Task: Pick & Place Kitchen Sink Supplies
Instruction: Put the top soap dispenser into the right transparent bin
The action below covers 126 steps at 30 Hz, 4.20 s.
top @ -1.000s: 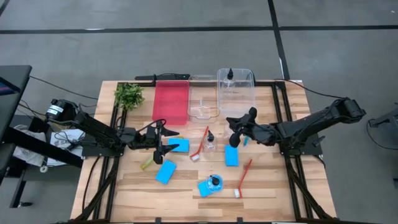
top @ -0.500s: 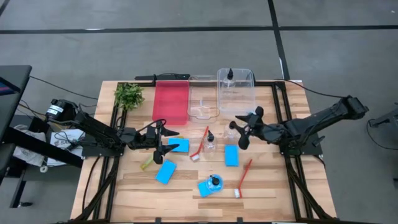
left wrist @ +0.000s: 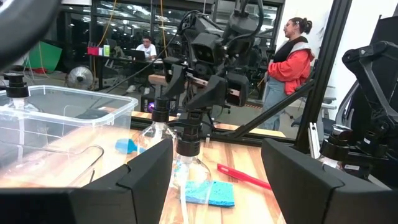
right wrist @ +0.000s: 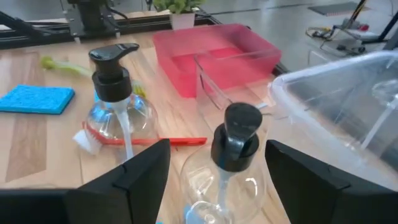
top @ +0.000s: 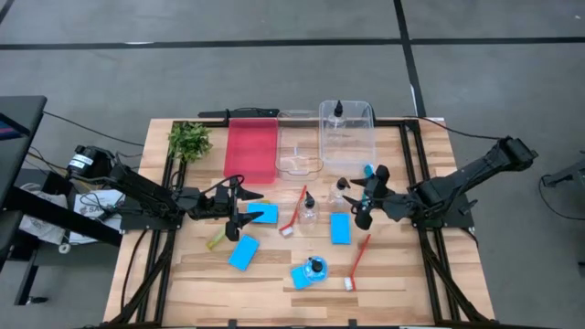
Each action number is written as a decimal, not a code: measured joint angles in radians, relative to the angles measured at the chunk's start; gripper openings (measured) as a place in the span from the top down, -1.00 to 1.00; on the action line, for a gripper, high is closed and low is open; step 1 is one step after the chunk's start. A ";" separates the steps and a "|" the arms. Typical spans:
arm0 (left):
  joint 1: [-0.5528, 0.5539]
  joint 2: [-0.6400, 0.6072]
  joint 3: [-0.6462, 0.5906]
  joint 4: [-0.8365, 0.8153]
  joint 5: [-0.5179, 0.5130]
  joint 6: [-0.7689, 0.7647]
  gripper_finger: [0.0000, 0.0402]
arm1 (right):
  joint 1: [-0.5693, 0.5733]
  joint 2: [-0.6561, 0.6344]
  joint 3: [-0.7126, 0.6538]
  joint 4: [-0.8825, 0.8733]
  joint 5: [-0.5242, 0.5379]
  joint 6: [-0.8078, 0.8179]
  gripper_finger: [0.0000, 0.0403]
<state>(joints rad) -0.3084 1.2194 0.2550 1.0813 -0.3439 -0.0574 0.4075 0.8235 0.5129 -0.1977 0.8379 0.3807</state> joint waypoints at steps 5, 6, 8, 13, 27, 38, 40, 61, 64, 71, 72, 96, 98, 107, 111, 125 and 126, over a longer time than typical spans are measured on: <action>0.000 0.000 0.000 0.000 0.000 0.000 -0.24 | 0.000 0.079 0.000 0.006 0.014 0.048 -0.28; 0.000 0.000 0.000 0.000 0.000 0.000 -0.24 | 0.000 0.100 0.000 0.015 0.033 0.057 -0.28; 0.000 0.000 0.000 0.000 0.000 0.000 -0.24 | 0.000 0.146 0.000 0.033 0.080 0.064 -0.28; 0.000 0.000 0.000 0.000 0.000 0.000 -0.24 | 0.000 0.244 0.000 0.129 0.165 0.052 -0.28; 0.000 0.000 0.000 0.000 0.000 0.000 -0.24 | -0.063 0.287 0.000 0.271 0.189 0.010 -0.28; 0.000 0.000 0.000 0.000 0.000 0.000 -0.24 | -0.117 0.287 0.000 0.326 0.187 0.005 -0.28; 0.000 0.000 0.000 0.000 0.000 0.000 -0.24 | -0.117 0.287 0.000 0.338 0.187 0.005 -0.28; 0.000 0.000 0.000 0.000 0.000 0.000 -0.24 | -0.117 0.287 0.000 0.370 0.186 0.002 0.53; 0.000 0.000 0.000 0.000 0.000 0.000 -0.24 | -0.117 0.287 0.000 0.370 0.187 0.002 0.58; 0.000 0.000 0.000 0.000 0.000 0.000 -0.24 | -0.113 0.287 0.006 0.366 0.183 0.002 0.49; 0.000 0.000 0.000 0.000 0.000 0.000 -0.24 | -0.112 0.287 0.013 0.361 0.178 0.002 0.49; 0.000 0.000 0.000 0.000 0.000 0.000 -0.24 | -0.099 0.287 0.474 -0.148 0.105 -0.119 0.59; 0.000 0.000 0.000 0.000 0.000 0.000 -0.24 | -0.099 0.287 0.511 -0.188 0.105 -0.119 0.56; 0.000 0.000 0.000 0.000 0.000 0.000 -0.24 | -0.102 0.287 0.641 -0.303 0.105 -0.125 0.57; 0.000 0.000 0.000 0.000 0.000 0.000 -0.24 | -0.117 0.287 0.672 -0.297 0.105 -0.154 0.57; 0.000 0.000 0.000 0.000 0.000 0.000 -0.24 | -0.238 0.287 0.753 -0.299 0.105 -0.223 0.55; 0.000 0.000 0.000 0.000 0.000 0.000 -0.24 | -0.254 0.287 0.753 -0.299 0.105 -0.223 0.55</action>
<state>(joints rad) -0.3084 1.2194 0.2550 1.0813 -0.3439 -0.0574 0.1536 1.1107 1.2655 -0.4970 0.9433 0.1574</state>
